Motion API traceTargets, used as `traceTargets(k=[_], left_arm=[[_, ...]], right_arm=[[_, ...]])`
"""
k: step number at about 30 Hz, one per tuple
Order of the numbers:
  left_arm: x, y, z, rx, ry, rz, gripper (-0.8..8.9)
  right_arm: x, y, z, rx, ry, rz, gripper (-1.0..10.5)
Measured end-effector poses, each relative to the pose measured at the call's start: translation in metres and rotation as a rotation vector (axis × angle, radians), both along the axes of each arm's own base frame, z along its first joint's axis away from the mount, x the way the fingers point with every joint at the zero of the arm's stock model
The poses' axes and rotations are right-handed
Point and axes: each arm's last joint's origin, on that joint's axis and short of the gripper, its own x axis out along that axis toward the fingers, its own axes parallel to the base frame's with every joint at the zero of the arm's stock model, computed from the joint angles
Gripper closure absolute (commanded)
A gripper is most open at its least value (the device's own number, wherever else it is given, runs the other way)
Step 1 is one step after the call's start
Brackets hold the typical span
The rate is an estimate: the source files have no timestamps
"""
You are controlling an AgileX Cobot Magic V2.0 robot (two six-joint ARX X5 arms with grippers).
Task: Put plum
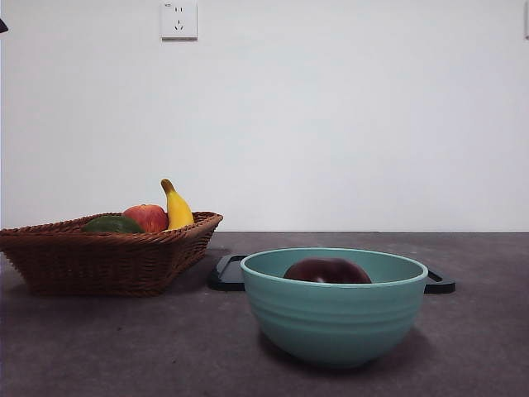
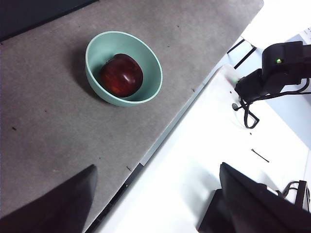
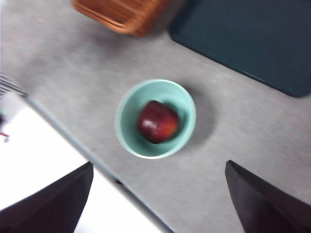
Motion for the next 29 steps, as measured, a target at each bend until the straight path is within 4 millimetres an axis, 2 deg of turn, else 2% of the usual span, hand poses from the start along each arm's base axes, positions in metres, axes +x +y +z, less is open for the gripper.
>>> traceTargets(k=[9, 13, 15, 18, 22, 29], left_arm=[[0.001, 0.000, 0.001, -0.006, -0.012, 0.000, 4.09], [0.001, 0.000, 0.001, -0.006, -0.012, 0.000, 4.09], [0.001, 0.000, 0.001, -0.006, -0.012, 0.000, 4.09], [0.001, 0.000, 0.001, -0.006, -0.013, 0.000, 4.09], [0.001, 0.000, 0.001, -0.006, -0.012, 0.000, 4.09], [0.001, 0.000, 0.001, -0.006, -0.012, 0.000, 4.09]], right_arm=[[0.037, 0.021, -0.021, -0.050, 0.104, 0.033, 5.1], [0.055, 0.037, -0.036, -0.073, 0.126, 0.066, 5.2], [0.061, 0.044, -0.050, -0.097, 0.122, 0.069, 5.4], [0.067, 0.052, -0.077, -0.129, 0.139, 0.063, 5.8], [0.071, 0.058, -0.103, -0.122, 0.158, 0.048, 5.8], [0.075, 0.067, -0.128, -0.135, 0.163, 0.034, 6.5]])
